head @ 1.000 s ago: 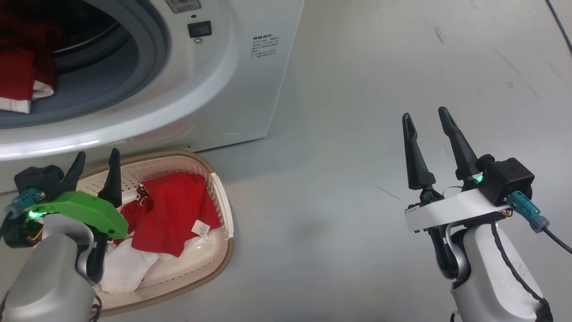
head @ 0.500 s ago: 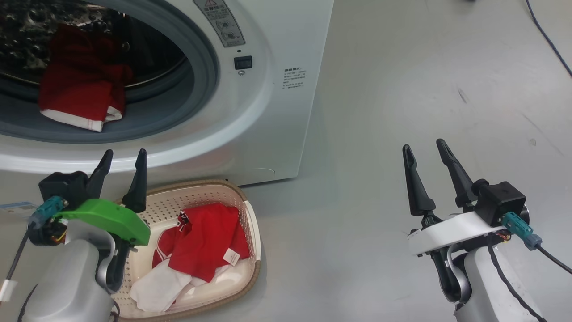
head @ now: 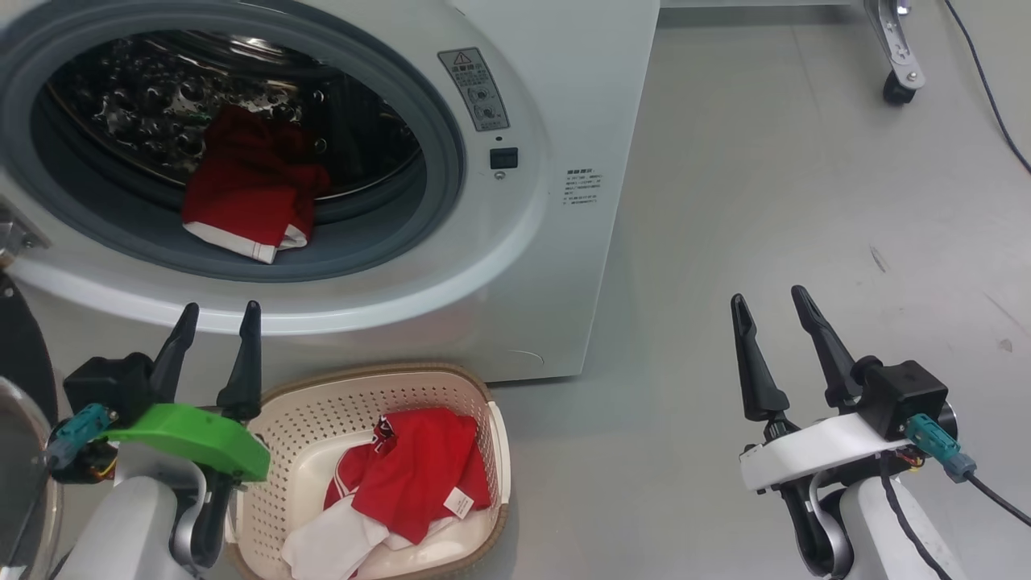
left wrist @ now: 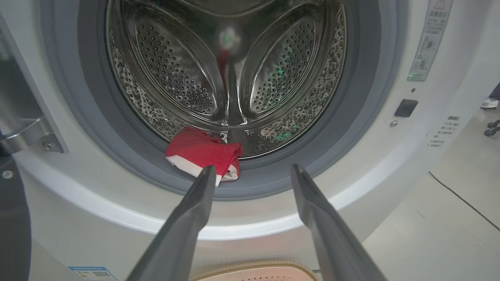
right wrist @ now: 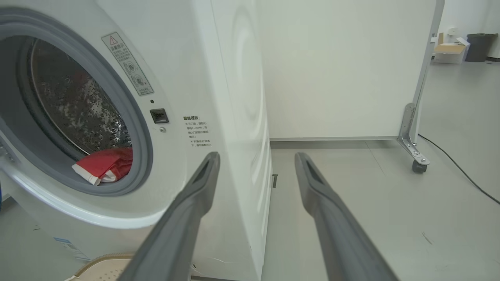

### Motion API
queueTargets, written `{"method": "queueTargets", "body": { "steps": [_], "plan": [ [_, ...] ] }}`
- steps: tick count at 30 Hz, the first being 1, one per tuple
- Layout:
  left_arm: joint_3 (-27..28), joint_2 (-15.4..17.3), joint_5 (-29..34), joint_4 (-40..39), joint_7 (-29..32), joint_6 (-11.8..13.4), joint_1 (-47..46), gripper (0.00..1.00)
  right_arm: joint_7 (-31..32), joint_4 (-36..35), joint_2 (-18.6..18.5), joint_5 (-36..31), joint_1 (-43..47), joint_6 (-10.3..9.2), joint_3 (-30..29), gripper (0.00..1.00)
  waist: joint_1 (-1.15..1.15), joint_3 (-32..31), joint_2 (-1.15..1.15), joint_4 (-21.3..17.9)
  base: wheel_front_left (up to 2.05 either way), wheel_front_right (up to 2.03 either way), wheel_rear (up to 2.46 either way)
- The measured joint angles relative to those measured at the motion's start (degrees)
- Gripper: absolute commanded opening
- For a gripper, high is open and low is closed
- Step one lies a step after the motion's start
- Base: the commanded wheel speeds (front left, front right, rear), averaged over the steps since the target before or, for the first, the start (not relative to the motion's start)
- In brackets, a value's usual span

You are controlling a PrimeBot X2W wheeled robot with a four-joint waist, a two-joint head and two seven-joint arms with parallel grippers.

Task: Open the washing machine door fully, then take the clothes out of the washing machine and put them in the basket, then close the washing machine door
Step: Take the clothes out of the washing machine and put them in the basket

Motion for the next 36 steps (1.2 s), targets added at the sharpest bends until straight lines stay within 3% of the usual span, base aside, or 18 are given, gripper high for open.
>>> {"method": "queueTargets", "body": {
  "steps": [10, 36],
  "plan": [
    [3.5, -1.2, 1.1, -6.0, -0.1, 0.4, 5.1, 1.0, 0.0, -0.7, 0.0, 0.0, 1.1, 0.05, 0.0, 1.0, 0.0, -2.0, 0.0, 1.8, 0.0, 0.0, 0.0],
    [5.2, -2.5, 4.3, -13.3, -0.1, 0.8, 11.0, 1.0, 0.0, -0.9, 0.0, -0.1, 2.0, 0.65, 0.7, 1.0, 0.0, -2.4, 0.0, 1.0, 0.0, 0.0, 0.0]
  ]
}}
